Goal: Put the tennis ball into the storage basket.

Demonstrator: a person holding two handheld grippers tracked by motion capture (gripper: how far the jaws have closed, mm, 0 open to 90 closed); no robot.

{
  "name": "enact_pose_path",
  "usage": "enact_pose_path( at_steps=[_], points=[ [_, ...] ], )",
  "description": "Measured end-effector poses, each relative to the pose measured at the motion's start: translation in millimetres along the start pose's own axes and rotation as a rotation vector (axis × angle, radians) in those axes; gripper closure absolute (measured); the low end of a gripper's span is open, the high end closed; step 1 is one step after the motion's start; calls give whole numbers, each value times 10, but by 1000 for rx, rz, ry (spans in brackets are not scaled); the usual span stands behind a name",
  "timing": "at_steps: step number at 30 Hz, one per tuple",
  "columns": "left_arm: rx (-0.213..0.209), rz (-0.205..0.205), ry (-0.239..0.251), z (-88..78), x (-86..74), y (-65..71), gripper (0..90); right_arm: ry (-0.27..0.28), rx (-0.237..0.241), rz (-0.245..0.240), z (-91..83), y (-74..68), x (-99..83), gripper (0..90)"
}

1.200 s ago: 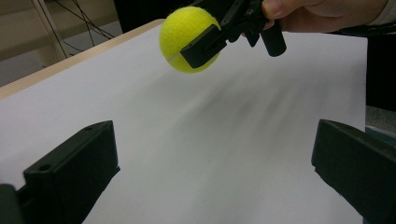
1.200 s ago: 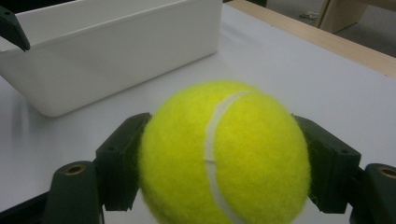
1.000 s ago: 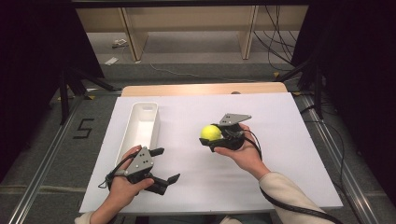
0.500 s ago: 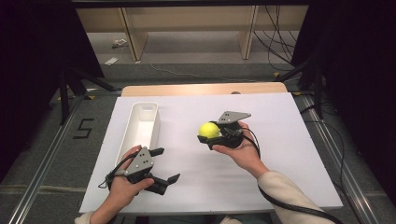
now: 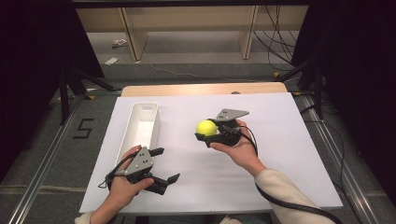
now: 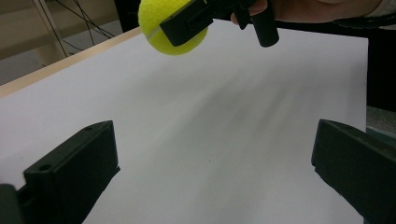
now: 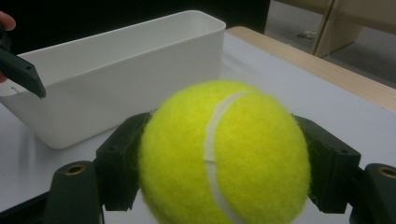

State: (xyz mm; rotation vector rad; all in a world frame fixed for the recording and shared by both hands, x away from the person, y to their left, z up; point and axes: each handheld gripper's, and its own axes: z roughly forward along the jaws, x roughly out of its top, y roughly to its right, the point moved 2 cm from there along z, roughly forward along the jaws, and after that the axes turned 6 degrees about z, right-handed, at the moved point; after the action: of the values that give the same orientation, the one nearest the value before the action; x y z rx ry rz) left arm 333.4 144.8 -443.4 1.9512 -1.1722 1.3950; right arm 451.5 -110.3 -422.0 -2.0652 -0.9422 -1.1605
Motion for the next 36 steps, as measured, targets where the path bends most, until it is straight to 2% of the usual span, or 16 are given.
enact_pose_path(
  at_steps=[24, 36],
  points=[
    [-2, -4, 8, -2, 8, -1, 0, 29, 32, -3, 108, -95, 141, 264],
    [0, 4, 9, -9, 15, 1, 2, 26, 38, -12, 159, -126, 170, 265]
  ],
)
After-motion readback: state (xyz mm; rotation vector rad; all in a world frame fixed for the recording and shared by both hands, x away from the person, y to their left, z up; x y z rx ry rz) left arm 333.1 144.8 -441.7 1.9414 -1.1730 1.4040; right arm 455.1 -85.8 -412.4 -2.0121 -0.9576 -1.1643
